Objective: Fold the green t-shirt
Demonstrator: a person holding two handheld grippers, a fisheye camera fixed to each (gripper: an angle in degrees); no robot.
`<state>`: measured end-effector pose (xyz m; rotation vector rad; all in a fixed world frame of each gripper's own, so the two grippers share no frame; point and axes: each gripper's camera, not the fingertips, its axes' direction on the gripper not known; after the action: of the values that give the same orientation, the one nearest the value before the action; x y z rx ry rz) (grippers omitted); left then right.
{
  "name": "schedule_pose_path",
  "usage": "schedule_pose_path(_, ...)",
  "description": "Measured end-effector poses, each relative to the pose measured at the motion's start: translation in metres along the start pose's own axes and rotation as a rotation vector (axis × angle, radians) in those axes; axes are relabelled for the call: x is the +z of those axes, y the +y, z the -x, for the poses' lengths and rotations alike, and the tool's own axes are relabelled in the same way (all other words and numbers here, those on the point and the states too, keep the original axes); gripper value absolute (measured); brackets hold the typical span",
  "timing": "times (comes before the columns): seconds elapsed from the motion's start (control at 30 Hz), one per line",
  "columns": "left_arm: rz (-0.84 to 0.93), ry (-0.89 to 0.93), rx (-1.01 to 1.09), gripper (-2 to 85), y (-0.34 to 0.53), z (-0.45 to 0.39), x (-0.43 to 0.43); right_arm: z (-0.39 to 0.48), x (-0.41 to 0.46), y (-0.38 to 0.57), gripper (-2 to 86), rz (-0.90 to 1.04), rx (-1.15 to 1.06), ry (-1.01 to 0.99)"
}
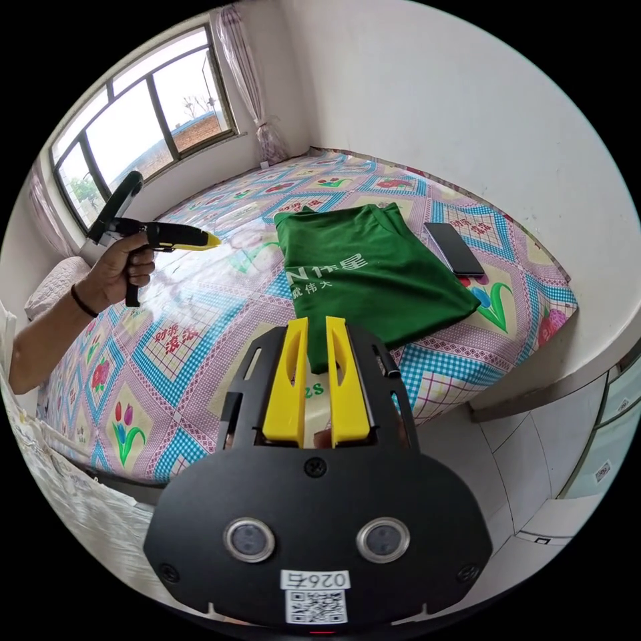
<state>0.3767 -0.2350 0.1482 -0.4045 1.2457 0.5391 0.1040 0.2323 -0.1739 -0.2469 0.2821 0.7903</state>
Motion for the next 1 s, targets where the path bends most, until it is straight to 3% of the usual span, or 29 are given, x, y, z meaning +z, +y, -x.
schedule_pose_path(0.47,0.109,0.005,-0.015,8.7,-0.098,0.027,0.088,-0.008,0.020,-0.014,2.9,0.047,0.028,0.007)
schedule_pose_path(1.0,0.123,0.086,-0.084,12.0,-0.133,0.075,0.116,-0.003,0.042,-0.039,4.0,0.058,-0.025,0.047)
